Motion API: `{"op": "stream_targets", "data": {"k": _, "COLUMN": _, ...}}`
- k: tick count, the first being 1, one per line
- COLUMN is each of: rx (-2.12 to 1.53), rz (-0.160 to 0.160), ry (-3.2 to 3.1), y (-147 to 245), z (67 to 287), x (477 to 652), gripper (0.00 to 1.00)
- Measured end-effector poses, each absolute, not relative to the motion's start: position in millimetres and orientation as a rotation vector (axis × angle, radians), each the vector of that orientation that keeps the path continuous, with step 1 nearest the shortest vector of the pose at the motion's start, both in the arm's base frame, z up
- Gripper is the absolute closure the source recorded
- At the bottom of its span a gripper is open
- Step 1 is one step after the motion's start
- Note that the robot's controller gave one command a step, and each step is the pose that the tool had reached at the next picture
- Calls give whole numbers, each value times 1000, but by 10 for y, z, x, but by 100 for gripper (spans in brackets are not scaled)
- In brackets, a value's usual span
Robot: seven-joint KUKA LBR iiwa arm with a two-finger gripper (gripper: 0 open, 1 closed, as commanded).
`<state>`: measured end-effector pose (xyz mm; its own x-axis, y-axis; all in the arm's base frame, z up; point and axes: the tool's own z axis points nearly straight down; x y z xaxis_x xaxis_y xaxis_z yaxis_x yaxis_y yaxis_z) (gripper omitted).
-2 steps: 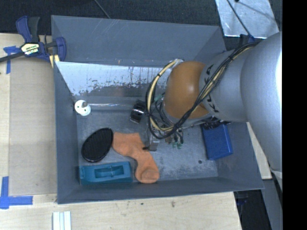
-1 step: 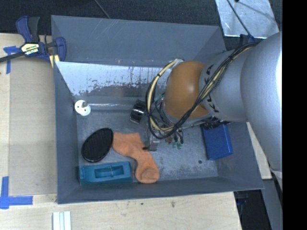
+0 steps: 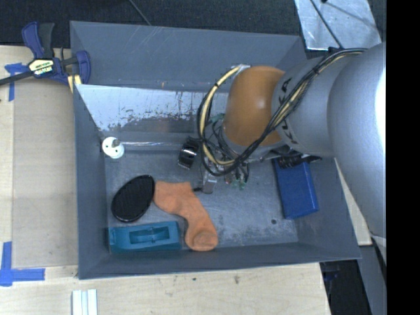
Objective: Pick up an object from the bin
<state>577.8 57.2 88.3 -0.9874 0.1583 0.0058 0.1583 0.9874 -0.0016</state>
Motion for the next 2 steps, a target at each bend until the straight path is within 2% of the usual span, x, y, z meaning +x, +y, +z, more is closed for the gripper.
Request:
{"op": "stream_targets", "data": {"k": 1, "rx": -260, "rz": 1, "ry": -3134, "y": 882, "z": 1205, "x": 5534, "gripper": 100}}
{"op": "stream_targets", "data": {"k": 2, "rx": -173, "rz": -2, "ry": -3139, "y": 671, "z": 1325, "x": 5439, "gripper": 100}}
